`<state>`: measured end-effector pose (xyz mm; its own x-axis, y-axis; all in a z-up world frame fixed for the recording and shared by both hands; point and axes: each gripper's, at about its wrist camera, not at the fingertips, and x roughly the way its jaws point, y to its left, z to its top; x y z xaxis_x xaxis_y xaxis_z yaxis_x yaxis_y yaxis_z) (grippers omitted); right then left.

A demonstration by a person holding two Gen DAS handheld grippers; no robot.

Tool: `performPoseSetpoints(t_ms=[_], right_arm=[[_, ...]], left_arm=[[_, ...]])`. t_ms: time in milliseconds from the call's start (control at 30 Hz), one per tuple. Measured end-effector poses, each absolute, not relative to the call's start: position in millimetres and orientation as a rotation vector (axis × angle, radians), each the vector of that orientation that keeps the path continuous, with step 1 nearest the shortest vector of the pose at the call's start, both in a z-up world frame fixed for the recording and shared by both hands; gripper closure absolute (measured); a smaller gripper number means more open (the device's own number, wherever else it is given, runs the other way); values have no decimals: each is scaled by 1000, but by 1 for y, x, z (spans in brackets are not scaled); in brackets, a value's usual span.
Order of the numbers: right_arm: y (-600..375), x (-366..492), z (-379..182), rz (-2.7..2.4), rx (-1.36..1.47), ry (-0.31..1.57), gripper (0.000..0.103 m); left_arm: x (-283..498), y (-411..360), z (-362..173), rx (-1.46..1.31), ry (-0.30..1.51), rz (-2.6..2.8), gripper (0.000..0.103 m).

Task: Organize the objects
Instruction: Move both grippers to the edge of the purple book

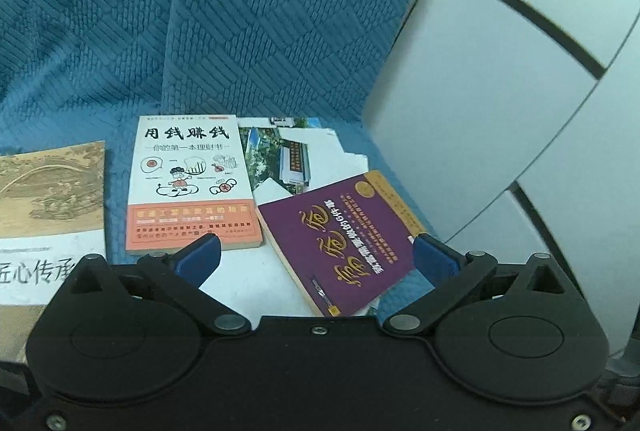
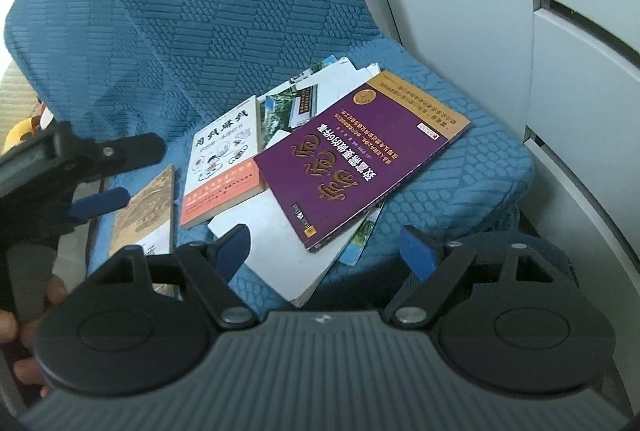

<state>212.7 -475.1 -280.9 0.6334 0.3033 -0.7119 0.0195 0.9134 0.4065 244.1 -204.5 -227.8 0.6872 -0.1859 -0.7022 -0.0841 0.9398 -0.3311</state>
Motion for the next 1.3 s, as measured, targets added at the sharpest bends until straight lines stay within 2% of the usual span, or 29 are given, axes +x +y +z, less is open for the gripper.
performPoseSetpoints(t_ms=[133,200,400,467,500,567,633,700,800,867,967,1267,1300], right_arm=[[-478,230,-292,147,422,887,20],[-480,238,-298,136,435,894,20],[-483,260,-315,107,469,913,21],[-483,268,-321,105,480,921,28],[-482,271,-324,107,484,927,32],[-479,277,-328,117,492,942,45],[-476,284,-333,128,504,961,51],[-473,289,-338,141,520,979,56],[-470,295,-345,134,537,1007,57],[-468,298,-350,133,555,1017,64],[-468,301,-354,125,569,1028,67],[-481,300,-360,9,610,1060,65],[-482,301,-363,21,647,1072,63]], left_arm=[[268,-208,-246,-338,839,-67,2],[283,-209,-257,-347,853,-72,6],[327,-204,-288,-335,895,-86,29],[341,-201,-298,-326,917,-100,39],[348,-200,-303,-320,928,-110,41],[361,-197,-312,-308,943,-126,46],[370,-196,-318,-284,960,-142,51],[378,-197,-323,-255,972,-156,52],[387,-197,-331,-241,1001,-198,52],[390,-199,-333,-222,1003,-217,52],[397,-200,-339,-212,1021,-211,52],[398,-202,-349,-218,1054,-244,56],[397,-202,-348,-219,1056,-244,56]])
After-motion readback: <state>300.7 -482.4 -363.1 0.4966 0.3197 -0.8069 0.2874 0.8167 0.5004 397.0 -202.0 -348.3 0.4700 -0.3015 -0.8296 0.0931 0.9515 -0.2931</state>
